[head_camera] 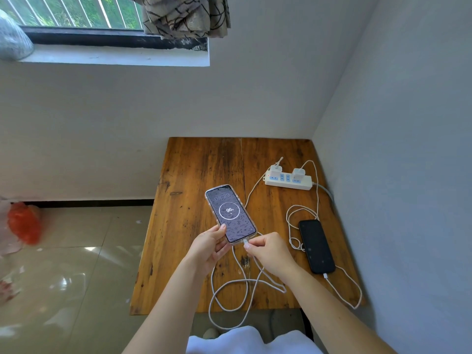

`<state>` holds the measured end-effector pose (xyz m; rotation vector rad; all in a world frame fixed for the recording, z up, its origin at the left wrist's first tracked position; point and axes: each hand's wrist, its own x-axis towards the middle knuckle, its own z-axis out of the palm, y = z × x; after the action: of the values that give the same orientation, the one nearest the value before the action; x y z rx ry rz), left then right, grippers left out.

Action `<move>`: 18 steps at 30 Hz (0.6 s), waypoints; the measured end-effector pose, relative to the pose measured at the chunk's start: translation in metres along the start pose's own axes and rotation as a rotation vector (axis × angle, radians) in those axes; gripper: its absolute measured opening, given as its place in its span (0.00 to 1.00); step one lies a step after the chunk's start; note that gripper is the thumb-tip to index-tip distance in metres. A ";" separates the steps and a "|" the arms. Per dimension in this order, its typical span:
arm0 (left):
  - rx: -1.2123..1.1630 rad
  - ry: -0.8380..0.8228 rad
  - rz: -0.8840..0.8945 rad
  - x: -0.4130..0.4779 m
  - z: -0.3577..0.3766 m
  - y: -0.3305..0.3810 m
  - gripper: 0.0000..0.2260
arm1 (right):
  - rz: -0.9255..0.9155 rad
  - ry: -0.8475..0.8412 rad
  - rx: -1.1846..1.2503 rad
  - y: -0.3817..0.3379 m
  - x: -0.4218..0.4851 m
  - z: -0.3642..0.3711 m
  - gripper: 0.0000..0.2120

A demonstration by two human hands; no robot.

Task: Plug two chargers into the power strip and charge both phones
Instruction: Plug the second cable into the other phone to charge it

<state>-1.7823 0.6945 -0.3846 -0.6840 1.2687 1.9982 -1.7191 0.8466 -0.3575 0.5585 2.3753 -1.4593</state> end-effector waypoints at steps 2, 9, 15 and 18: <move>0.002 0.008 -0.004 0.001 0.000 0.001 0.11 | 0.007 -0.001 0.003 0.000 0.002 0.001 0.07; 0.035 0.055 -0.029 0.010 -0.004 0.004 0.14 | 0.044 -0.003 0.006 0.003 0.013 0.007 0.06; 0.080 0.101 -0.056 0.033 -0.006 0.017 0.15 | 0.100 -0.074 -0.069 0.007 0.037 0.018 0.13; 0.124 0.128 -0.085 0.053 -0.009 0.022 0.16 | 0.147 -0.126 -0.140 0.010 0.054 0.028 0.13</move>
<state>-1.8322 0.6929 -0.4135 -0.8022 1.4015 1.8158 -1.7610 0.8348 -0.4016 0.5751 2.2652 -1.2180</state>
